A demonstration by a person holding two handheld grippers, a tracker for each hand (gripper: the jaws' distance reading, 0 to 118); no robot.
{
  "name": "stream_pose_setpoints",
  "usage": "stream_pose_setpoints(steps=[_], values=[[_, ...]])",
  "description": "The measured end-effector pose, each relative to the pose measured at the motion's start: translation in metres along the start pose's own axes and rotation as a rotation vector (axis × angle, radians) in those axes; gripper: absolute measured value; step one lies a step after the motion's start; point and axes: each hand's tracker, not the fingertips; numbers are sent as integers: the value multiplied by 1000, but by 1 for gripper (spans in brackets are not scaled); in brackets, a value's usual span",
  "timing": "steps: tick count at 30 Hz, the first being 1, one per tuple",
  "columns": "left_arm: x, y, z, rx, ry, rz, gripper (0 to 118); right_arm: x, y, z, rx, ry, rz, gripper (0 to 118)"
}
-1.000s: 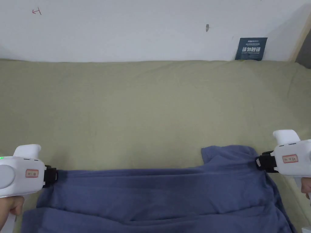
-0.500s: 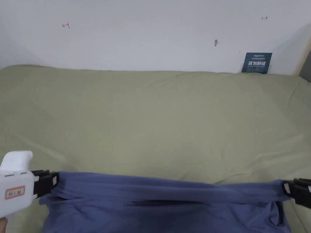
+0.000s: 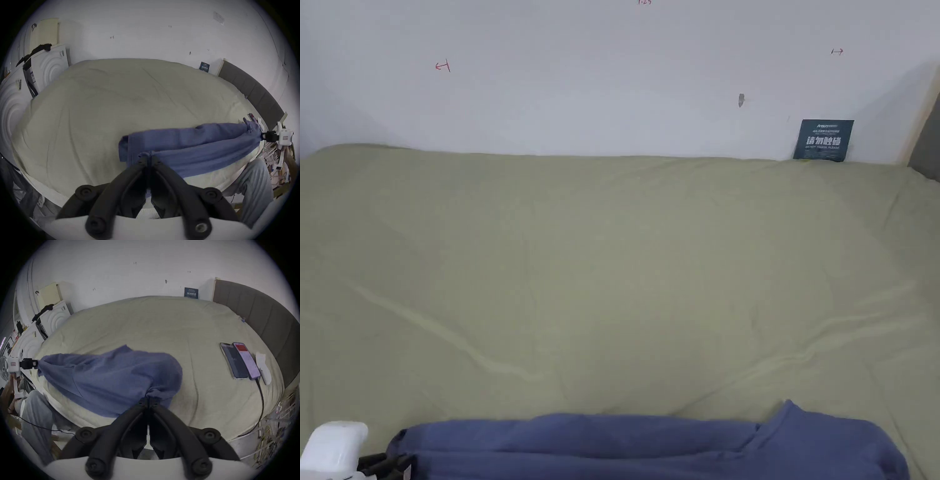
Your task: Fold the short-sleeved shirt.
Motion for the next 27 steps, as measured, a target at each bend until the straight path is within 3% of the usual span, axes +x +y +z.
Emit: stream_pose_setpoints(steps=[1,3,4,8,12,14,15,16,17,18,27], values=[[-1,0,-2,-18,-8,4,14,0,-1,-1,-3,3,1,17],[1,1,-2,-66,41,9,95,-2,2,1,-47,-23,-16,97],[0,2,-1,-50,27,20,115,-2,5,3,-58,-32,-25,116],[16,29,22,51,30,18,117,-19,33,36,102,1,-72,118],[67,74,56,232,0,-37,117,-64,79,62,268,16,-35,118],[89,88,70,310,5,-20,115,-88,92,78,400,32,-3,115],[102,90,79,397,15,-20,106,-104,95,83,458,-3,-6,107],[112,91,83,448,33,-38,79,-114,97,87,508,-33,4,83],[125,93,85,487,69,-55,12,-125,98,89,559,-51,21,29],[134,89,89,542,111,-42,0,-132,99,89,583,-71,41,1],[129,89,114,566,66,-24,0,-164,89,105,697,-90,38,1]])
